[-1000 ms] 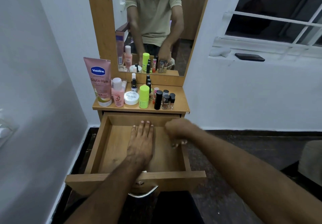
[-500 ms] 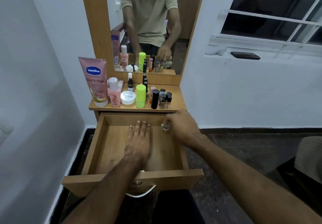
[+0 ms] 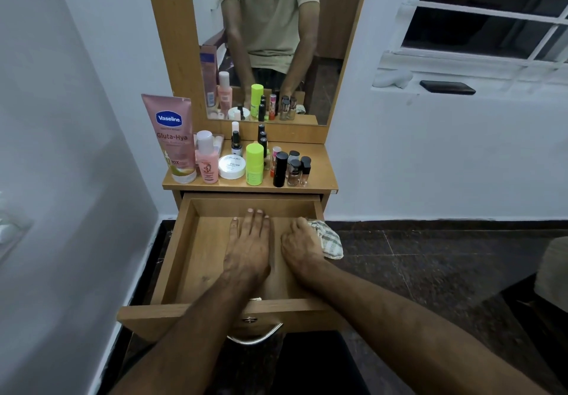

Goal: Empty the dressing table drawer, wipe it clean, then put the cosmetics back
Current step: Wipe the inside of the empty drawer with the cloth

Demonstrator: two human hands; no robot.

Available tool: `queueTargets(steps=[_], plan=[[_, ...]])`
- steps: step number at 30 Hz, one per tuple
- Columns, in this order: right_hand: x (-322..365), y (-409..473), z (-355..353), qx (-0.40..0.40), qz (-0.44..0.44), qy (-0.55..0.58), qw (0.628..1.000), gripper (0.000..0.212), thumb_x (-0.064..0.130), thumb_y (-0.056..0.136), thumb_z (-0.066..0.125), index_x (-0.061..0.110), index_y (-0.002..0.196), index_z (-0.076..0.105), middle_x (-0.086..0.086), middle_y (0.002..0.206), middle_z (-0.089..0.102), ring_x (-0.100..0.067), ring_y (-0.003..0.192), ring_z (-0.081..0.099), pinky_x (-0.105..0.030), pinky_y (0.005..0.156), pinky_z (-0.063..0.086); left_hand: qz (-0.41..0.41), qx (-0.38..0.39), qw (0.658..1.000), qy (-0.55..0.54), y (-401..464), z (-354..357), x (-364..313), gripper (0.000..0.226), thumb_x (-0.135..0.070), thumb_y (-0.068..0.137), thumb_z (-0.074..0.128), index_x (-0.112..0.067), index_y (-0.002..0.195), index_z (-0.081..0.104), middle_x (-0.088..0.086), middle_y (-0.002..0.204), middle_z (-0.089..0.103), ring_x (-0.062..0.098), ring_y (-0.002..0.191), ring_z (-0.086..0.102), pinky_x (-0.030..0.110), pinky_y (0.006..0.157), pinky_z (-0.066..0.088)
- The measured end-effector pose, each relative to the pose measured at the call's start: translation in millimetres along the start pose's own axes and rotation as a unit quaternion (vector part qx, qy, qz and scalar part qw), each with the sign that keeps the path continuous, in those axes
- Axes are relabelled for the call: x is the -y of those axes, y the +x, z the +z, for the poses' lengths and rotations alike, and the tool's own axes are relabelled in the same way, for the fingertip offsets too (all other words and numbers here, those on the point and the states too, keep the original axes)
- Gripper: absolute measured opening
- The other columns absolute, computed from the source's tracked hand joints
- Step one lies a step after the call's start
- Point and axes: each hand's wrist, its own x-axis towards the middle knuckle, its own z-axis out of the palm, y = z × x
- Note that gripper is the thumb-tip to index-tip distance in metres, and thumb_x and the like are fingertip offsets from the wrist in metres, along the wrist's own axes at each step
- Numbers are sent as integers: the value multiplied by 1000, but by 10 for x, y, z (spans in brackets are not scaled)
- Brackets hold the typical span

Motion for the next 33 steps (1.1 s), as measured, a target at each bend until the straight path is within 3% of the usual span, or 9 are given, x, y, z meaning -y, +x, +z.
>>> queueTargets(steps=[6,11,14,16,18,21,24,27,33], plan=[[105,-36,-43,32,-32,-19,999,40,36,104,45,16,137,56,-6,139,57,-25,132,44,-38,107,27,8,-23,999,-33,1,-21,1,83,-28,99,42,-9,159,-12,10,169,-12,29,155,-16,51,123,-9],[-155,-109,-252,102,-23,80,991,47,37,106,40,13,144,51,-12,152,48,-29,145,34,-42,117,15,13,-49,997,-53,-15,-19,15,70,-47,106,21,-12,160,-9,7,170,-9,27,155,-13,50,122,-10],[-448,-238,-423,90,-2,143,986,27,30,104,45,15,108,66,-10,135,62,-29,131,49,-45,111,24,17,-62,996,-57,-12,-2,2,71,-53,105,14,-13,160,-4,7,170,-5,26,156,-10,49,122,-11],[-743,-314,-480,28,42,215,975,16,20,98,52,15,86,60,-10,116,67,-29,115,56,-46,100,34,14,-70,995,-64,-4,15,-9,72,-55,104,13,-13,161,0,7,170,-2,25,156,-8,51,123,-8],[-1020,-358,-446,-38,87,339,936,5,17,93,60,22,94,60,-3,103,61,-23,97,53,-41,89,42,12,-77,995,-68,5,32,-15,73,-56,103,14,-13,161,4,7,170,2,25,156,-6,52,125,-5],[-1090,-407,-331,-112,154,469,863,19,19,89,67,33,96,56,-3,103,52,-24,93,52,-36,81,50,9,-72,995,-65,3,34,-15,74,-57,102,13,-13,161,4,7,170,1,25,156,-6,52,124,-6],[-817,-423,-142,-115,125,434,885,25,24,92,64,25,117,58,-6,123,57,-27,110,51,-40,89,48,9,-56,997,-59,-1,7,-13,74,-56,103,15,-13,161,1,7,170,-3,25,156,-9,51,123,-8],[-556,-431,27,-44,134,442,886,35,26,100,54,18,134,56,-7,141,45,-31,120,46,-47,95,51,8,-43,997,-58,-11,-27,-6,73,-55,104,18,-13,161,0,7,170,-4,26,156,-9,50,123,-9],[-287,-542,213,-45,145,426,892,40,20,103,44,16,143,50,-9,156,33,-32,131,45,-49,96,53,9,-49,997,-65,-18,-35,-24,72,-51,104,25,-11,161,4,10,170,0,27,156,-6,53,124,-5]])
